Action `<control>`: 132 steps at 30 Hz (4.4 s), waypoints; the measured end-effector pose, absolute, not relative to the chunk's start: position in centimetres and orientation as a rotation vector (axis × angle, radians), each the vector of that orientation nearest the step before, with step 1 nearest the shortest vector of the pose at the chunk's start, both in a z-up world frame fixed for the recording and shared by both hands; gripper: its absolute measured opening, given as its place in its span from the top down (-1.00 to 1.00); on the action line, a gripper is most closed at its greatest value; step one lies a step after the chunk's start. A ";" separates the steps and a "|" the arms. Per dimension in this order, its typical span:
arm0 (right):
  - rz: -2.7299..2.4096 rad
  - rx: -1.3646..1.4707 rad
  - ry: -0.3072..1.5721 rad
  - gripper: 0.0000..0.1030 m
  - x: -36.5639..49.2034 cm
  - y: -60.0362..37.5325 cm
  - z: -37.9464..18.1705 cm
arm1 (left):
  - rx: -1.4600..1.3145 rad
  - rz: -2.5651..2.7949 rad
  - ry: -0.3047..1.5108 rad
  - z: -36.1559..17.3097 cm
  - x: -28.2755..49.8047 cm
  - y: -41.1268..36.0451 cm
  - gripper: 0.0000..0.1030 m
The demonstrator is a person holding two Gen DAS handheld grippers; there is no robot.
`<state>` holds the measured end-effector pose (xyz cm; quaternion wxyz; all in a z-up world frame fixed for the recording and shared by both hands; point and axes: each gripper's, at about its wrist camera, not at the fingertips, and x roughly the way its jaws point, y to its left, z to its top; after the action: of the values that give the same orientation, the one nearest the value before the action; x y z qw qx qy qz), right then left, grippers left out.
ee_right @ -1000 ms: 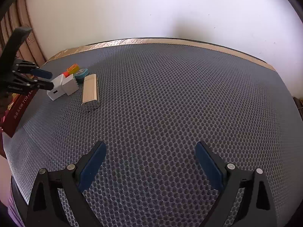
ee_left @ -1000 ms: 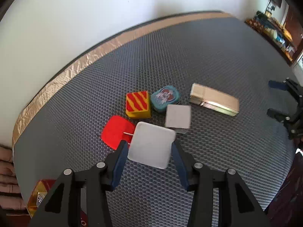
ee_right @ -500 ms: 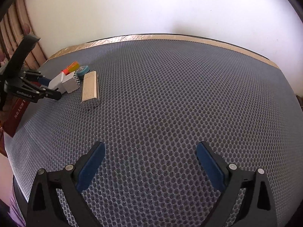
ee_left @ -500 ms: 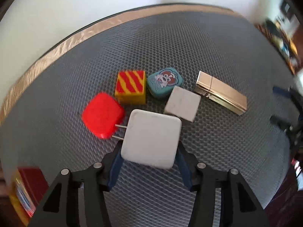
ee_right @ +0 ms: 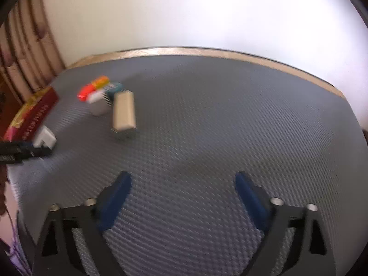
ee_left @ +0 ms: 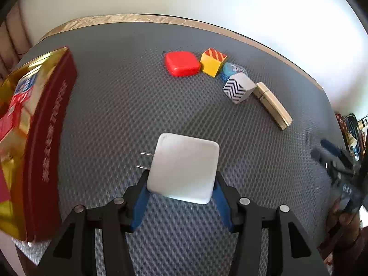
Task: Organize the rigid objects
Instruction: 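Lift the white charger with the left gripper while the right gripper grasps the gold lighter, then carry the white charger over the tin with the left gripper, then release the white charger into the tin with the left gripper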
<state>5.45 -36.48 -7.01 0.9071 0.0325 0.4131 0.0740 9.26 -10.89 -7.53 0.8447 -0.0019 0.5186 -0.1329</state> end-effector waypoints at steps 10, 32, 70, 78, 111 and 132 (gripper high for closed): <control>0.217 -0.059 0.857 -0.33 11.0 -29.9 -6.5 | 0.033 -0.253 1.072 -8.1 6.1 -11.8 -0.04; 0.251 0.023 0.924 0.48 9.1 -30.9 -7.4 | 0.149 -0.235 1.044 -7.4 5.4 -13.4 -0.05; 0.282 0.294 0.915 0.47 1.9 -33.7 -7.9 | 0.070 -0.252 1.008 -2.4 -0.7 -9.7 0.00; 0.273 0.293 0.915 0.48 2.0 -33.6 -8.0 | 0.016 -0.162 0.941 2.2 -2.5 -3.0 0.00; 0.271 0.296 0.912 0.48 2.1 -33.5 -7.9 | -0.009 -0.034 1.033 -1.6 4.3 4.1 -0.03; 0.288 0.359 0.968 0.46 2.3 -33.2 -6.8 | 0.046 0.227 0.752 0.8 -8.4 4.7 -0.03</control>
<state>2.26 -33.19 -6.84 0.8599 0.1710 0.4611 0.1370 -8.36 4.70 0.80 0.9235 0.0224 0.3666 0.1106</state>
